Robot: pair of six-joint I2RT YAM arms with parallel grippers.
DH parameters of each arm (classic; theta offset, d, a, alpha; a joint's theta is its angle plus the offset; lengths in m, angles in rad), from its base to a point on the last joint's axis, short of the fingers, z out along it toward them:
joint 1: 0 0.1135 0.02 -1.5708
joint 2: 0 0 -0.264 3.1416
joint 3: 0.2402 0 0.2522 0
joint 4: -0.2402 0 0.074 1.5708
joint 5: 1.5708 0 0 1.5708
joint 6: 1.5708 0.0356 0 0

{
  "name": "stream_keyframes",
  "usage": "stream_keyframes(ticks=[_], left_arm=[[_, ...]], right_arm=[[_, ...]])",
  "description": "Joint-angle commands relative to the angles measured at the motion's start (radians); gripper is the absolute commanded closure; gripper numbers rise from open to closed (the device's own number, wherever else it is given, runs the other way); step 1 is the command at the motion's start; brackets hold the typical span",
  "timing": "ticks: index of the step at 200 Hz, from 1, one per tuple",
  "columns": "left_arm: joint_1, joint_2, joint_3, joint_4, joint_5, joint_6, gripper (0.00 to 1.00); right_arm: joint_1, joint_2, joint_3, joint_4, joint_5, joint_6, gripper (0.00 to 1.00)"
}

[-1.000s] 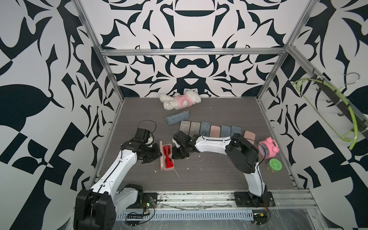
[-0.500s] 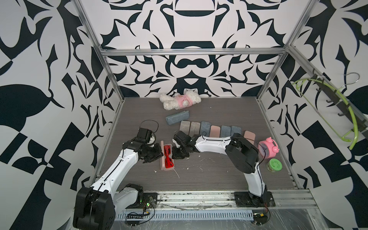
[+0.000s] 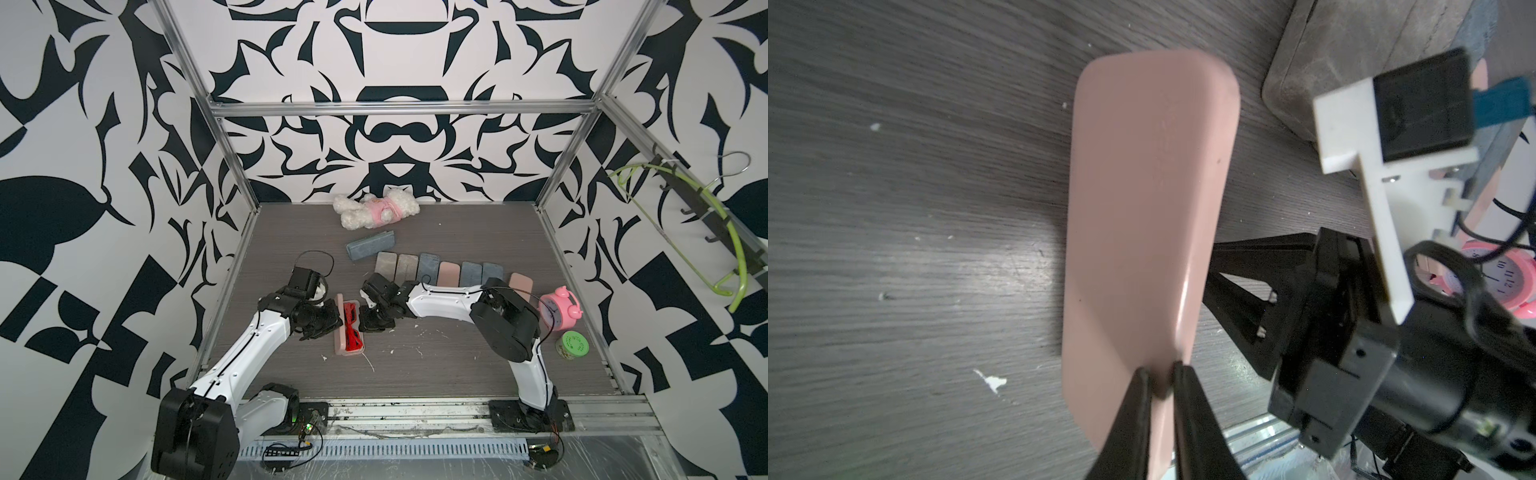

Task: Close the glasses case
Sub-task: Close the glasses case at the center of the board.

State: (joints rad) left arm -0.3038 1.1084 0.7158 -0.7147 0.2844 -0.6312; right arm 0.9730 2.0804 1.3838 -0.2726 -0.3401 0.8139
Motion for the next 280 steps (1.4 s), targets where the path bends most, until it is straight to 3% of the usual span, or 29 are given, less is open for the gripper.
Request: stream_keyframes(ticks=[1, 280], left_arm=[[-0.012, 0.026, -0.007, -0.034, -0.025, 0.010, 0.85], [-0.087, 0.065, 0.005, -0.018, -0.048, -0.009, 0.86]], right_arm=[[0.006, -0.017, -0.007, -0.013, 0.003, -0.006, 0.88], [0.006, -0.012, -0.006, -0.007, -0.002, 0.002, 0.92]])
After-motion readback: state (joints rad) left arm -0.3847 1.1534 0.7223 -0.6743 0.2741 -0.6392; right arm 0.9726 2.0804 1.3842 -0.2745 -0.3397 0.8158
